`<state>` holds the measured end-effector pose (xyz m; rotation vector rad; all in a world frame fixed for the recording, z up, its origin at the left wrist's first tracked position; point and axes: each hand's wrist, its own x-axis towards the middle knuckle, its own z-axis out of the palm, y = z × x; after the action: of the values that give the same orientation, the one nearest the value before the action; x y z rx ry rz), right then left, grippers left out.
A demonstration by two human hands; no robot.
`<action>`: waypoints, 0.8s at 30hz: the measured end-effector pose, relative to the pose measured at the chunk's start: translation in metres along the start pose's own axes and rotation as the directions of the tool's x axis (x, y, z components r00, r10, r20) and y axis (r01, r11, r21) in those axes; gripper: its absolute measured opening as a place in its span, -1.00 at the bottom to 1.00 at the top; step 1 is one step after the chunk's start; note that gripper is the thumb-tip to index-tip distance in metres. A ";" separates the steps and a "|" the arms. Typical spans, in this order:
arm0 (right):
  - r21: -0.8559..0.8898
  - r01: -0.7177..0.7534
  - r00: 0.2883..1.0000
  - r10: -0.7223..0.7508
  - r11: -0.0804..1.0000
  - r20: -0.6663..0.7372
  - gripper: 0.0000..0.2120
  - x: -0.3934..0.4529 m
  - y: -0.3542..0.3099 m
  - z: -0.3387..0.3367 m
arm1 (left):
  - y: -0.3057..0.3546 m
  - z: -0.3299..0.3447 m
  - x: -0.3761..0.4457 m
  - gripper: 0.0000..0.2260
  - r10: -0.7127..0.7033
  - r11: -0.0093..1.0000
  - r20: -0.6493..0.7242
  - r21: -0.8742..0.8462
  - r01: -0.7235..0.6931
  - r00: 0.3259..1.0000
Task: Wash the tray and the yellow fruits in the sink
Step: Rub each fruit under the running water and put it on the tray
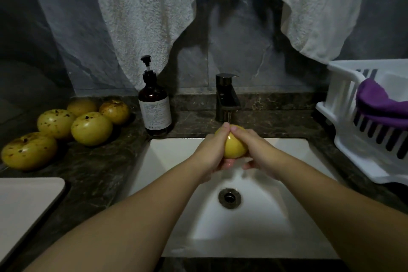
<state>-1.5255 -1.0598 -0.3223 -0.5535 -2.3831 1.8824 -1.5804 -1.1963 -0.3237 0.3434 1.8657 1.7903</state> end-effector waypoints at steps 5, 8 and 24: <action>0.077 -0.060 0.998 0.057 0.995 0.041 -0.26 0.000 -0.002 -0.001 | 0.001 0.001 -0.003 -0.54 0.028 0.999 0.002 -0.035 -0.028 1.000; 0.099 0.039 0.999 -0.041 0.994 0.021 -0.40 0.000 0.000 -0.002 | 0.004 0.000 -0.005 -0.51 0.003 0.998 0.017 -0.065 -0.002 1.000; 0.145 -0.046 0.994 0.030 0.988 0.109 -0.47 0.000 -0.001 -0.008 | -0.002 -0.001 -0.003 -0.61 0.064 0.997 0.008 -0.047 -0.063 0.998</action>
<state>-1.5241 -1.0529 -0.3194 -0.5025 -2.2851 2.1342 -1.5777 -1.1990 -0.3246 0.3977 1.8217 1.8677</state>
